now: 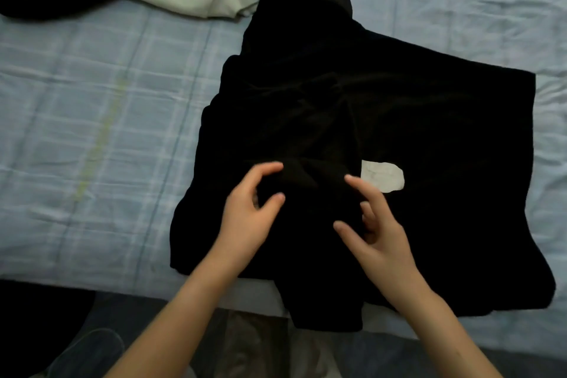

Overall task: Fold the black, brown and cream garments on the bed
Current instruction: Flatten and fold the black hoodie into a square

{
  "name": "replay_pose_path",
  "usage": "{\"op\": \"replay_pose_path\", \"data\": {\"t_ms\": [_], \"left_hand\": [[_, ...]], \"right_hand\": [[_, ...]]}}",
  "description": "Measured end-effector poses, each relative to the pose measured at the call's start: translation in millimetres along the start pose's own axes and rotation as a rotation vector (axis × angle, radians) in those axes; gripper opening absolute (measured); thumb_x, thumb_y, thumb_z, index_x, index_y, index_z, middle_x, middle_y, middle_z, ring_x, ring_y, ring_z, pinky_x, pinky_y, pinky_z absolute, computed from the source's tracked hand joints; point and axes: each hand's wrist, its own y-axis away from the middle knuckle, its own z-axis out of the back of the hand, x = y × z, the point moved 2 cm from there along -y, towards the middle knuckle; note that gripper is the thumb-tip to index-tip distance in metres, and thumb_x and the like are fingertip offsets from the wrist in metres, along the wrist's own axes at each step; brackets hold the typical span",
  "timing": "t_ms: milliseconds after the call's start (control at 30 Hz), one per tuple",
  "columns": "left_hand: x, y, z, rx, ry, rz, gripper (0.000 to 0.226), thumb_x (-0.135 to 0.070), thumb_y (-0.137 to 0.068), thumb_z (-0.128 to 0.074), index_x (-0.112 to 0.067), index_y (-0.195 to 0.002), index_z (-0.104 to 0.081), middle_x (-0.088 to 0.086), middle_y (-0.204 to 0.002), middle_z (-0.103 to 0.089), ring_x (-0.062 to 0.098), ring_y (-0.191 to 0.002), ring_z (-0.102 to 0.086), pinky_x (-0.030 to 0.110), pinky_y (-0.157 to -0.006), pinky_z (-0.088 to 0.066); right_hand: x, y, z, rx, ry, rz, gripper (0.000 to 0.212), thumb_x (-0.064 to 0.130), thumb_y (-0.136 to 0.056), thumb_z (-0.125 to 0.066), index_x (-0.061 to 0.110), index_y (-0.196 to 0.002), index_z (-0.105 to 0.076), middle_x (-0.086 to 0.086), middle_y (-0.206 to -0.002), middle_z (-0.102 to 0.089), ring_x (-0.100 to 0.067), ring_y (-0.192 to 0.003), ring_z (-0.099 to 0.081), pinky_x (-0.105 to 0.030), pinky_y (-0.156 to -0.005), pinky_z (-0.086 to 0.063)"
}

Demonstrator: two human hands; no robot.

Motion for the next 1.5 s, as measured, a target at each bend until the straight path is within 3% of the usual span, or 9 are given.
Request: {"op": "replay_pose_path", "data": {"t_ms": [233,333,533,667,800,933,1167,1367,1500], "left_hand": [[-18,-115,-12,-0.06,0.305,0.103,0.042,-0.005,-0.089,-0.066,-0.021,-0.127,-0.057,0.014,-0.113,-0.069,0.019,-0.105,-0.068,0.029,-0.088,-0.054],[1,-132,-24,0.017,0.296,0.195,0.054,-0.004,-0.093,-0.06,-0.021,-0.142,-0.044,0.015,-0.127,-0.061,0.014,-0.11,-0.064,0.023,-0.09,-0.053],[0,-86,-1,0.044,0.248,0.198,0.061,-0.017,-0.085,-0.069,-0.052,-0.13,-0.048,-0.001,-0.096,-0.072,0.007,-0.094,-0.071,0.016,-0.077,-0.053],[3,-38,-25,0.12,-0.014,0.186,0.064,-0.004,-0.085,-0.071,-0.047,-0.128,-0.05,-0.002,-0.114,-0.058,0.004,-0.094,-0.066,0.014,-0.079,-0.051],[2,-52,-38,0.033,-0.145,0.14,0.056,-0.006,-0.082,-0.074,-0.028,-0.131,-0.058,-0.004,-0.094,-0.059,-0.008,-0.076,-0.057,0.005,-0.073,-0.045],[-6,-70,-43,0.03,0.018,0.167,0.052,-0.005,-0.083,-0.074,-0.023,-0.13,-0.059,0.001,-0.103,-0.063,0.0,-0.088,-0.066,0.011,-0.081,-0.049],[-48,-129,-51,0.064,0.233,0.052,0.045,-0.025,-0.09,-0.065,-0.032,-0.133,-0.056,-0.008,-0.109,-0.063,-0.002,-0.103,-0.064,0.018,-0.091,-0.051],[-70,-174,-73,0.065,0.177,-0.039,0.046,-0.003,-0.091,-0.064,-0.016,-0.134,-0.053,0.006,-0.115,-0.065,0.013,-0.11,-0.063,0.024,-0.097,-0.049],[-72,-181,-76,0.071,0.388,0.009,0.036,-0.017,-0.09,-0.063,-0.026,-0.125,-0.061,0.006,-0.104,-0.067,0.02,-0.104,-0.067,0.026,-0.083,-0.055]], "right_hand": [[4,-117,36,-0.275,0.044,-0.06,0.064,0.029,-0.085,-0.076,0.046,-0.135,-0.04,0.004,-0.092,-0.07,-0.009,-0.088,-0.069,-0.041,-0.083,-0.059],[-22,-149,29,-0.247,0.124,-0.095,0.065,0.028,-0.087,-0.074,0.037,-0.141,-0.039,0.01,-0.096,-0.063,-0.001,-0.088,-0.065,-0.034,-0.086,-0.059],[-39,-105,41,-0.281,0.344,-0.073,0.07,0.051,-0.083,-0.069,0.043,-0.142,-0.033,0.023,-0.114,-0.044,0.004,-0.095,-0.056,-0.013,-0.073,-0.048],[-36,-34,25,-0.076,0.458,-0.042,0.085,0.063,-0.076,-0.067,0.046,-0.147,-0.025,0.004,-0.144,-0.033,-0.017,-0.126,-0.047,-0.034,-0.097,-0.05],[-39,-12,5,0.121,0.697,0.032,0.091,0.061,-0.071,-0.074,0.046,-0.149,-0.029,-0.015,-0.161,-0.009,-0.032,-0.143,-0.025,-0.042,-0.109,-0.036],[-35,-32,16,-0.056,0.589,0.103,0.062,0.028,-0.078,-0.081,0.025,-0.136,-0.059,-0.02,-0.157,-0.023,-0.037,-0.142,-0.03,-0.039,-0.11,-0.038],[-3,-107,81,-0.383,0.161,0.182,0.043,0.03,-0.083,-0.074,0.027,-0.125,-0.063,0.013,-0.122,-0.06,0.0,-0.116,-0.056,-0.013,-0.097,-0.042],[6,-159,111,-0.401,0.115,0.174,0.035,0.025,-0.082,-0.077,0.026,-0.115,-0.066,0.014,-0.111,-0.066,-0.002,-0.109,-0.061,-0.012,-0.092,-0.043],[1,-172,111,-0.373,0.166,0.236,0.039,0.021,-0.079,-0.08,0.024,-0.115,-0.064,0.01,-0.112,-0.062,-0.005,-0.11,-0.059,-0.012,-0.094,-0.041]]}}
